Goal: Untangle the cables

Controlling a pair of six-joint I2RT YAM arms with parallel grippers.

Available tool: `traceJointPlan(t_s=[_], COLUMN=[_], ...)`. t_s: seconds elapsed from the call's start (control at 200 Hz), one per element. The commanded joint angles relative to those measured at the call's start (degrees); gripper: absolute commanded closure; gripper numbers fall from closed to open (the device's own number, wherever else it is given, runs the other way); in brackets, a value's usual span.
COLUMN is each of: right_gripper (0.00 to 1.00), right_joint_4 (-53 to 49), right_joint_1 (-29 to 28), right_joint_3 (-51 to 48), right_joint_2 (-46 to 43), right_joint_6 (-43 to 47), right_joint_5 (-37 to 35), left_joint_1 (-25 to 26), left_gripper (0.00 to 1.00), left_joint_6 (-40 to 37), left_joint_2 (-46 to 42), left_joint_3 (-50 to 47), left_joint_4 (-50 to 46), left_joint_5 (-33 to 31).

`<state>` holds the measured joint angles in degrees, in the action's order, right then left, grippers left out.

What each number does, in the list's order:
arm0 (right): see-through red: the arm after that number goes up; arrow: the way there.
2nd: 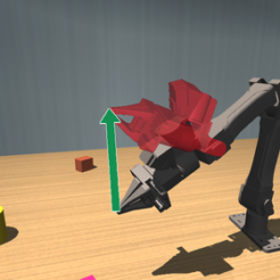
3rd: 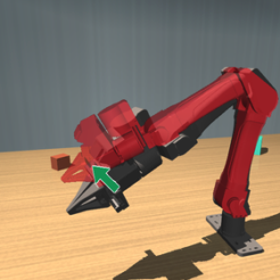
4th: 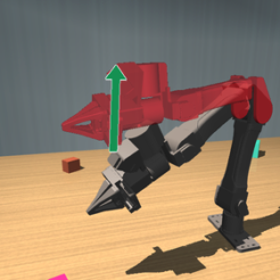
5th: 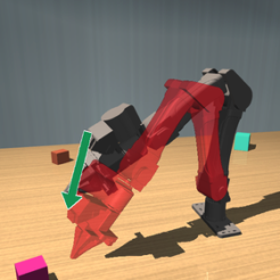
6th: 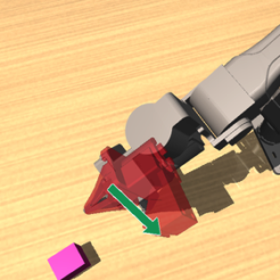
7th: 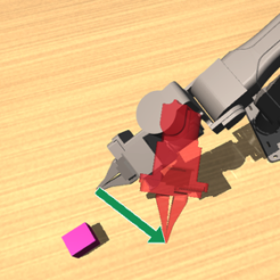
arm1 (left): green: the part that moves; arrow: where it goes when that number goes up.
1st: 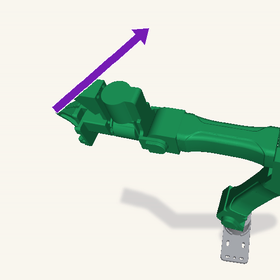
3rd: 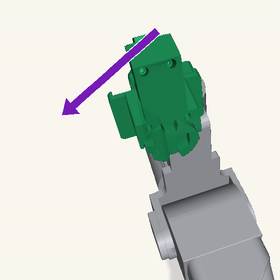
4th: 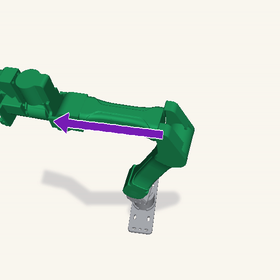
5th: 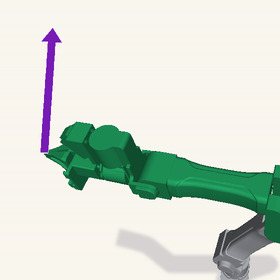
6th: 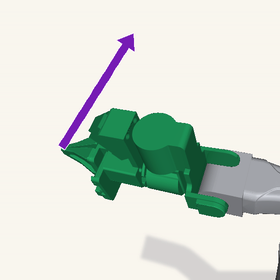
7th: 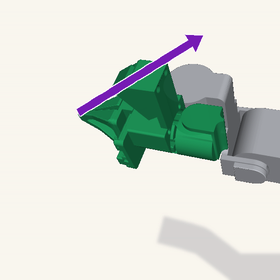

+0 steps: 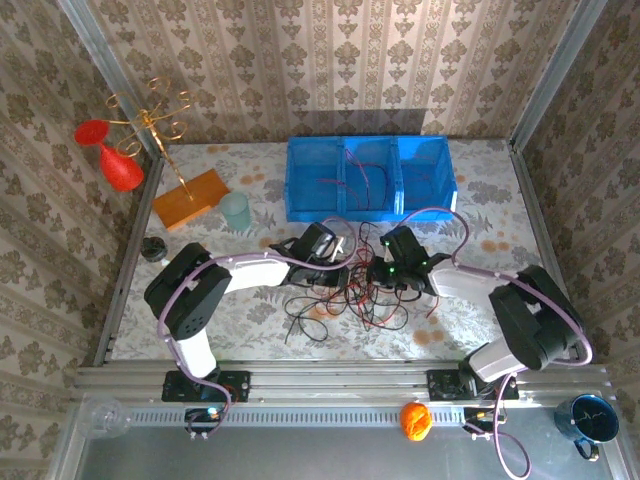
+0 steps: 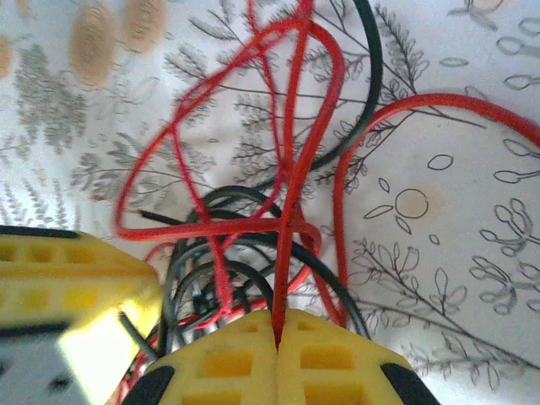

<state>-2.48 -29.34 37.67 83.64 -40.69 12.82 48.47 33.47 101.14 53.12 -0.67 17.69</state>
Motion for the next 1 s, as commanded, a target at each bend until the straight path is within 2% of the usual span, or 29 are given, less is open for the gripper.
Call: traceJointPlan(t_s=[0.0,0.21,0.385,0.57,0.75,0.87,0.945,0.995], right_gripper=[1.00,1.00,1.00,0.98,0.97,0.87,0.73,0.69], right_joint_4=[-4.4,-15.7,-18.8,-14.6,-8.0,-6.7,-7.9,-9.2], right_joint_1=[0.1,0.1,0.1,-0.9,-2.2,-2.1,-2.1,-2.1], right_joint_3=[0.5,5.1,11.8,14.6,12.2,11.5,11.6,11.8], right_joint_2=[-7.3,-17.5,-20.9,-17.5,-10.4,-6.0,-5.2,-5.6], right_joint_6=[1.5,6.5,10.1,9.8,8.0,8.2,9.1,9.9], right_joint_5=[-2.8,-7.5,-7.7,-2.9,-0.7,0.1,-1.2,-2.0], left_joint_1=[0.3,-2.4,-3.6,-4.2,-5.7,-6.3,-6.3,-6.2], left_gripper=[1.00,1.00,1.00,1.00,1.00,1.00,0.87,0.72], left_joint_6=[0.2,0.8,1.2,0.2,-1.0,-1.3,-1.3,-1.1], left_joint_2=[-1.8,-5.2,-8.1,-14.6,-24.2,-28.3,-29.0,-28.8], left_joint_3=[-1.8,-7.6,-11.1,-12.3,-13.9,-14.5,-14.5,-14.4], left_joint_4=[0.5,2.9,3.2,-0.7,-5.9,-8.2,-8.5,-8.2], left_joint_5=[-1.1,-2.3,-3.3,-6.4,-10.5,-11.2,-10.4,-9.8])
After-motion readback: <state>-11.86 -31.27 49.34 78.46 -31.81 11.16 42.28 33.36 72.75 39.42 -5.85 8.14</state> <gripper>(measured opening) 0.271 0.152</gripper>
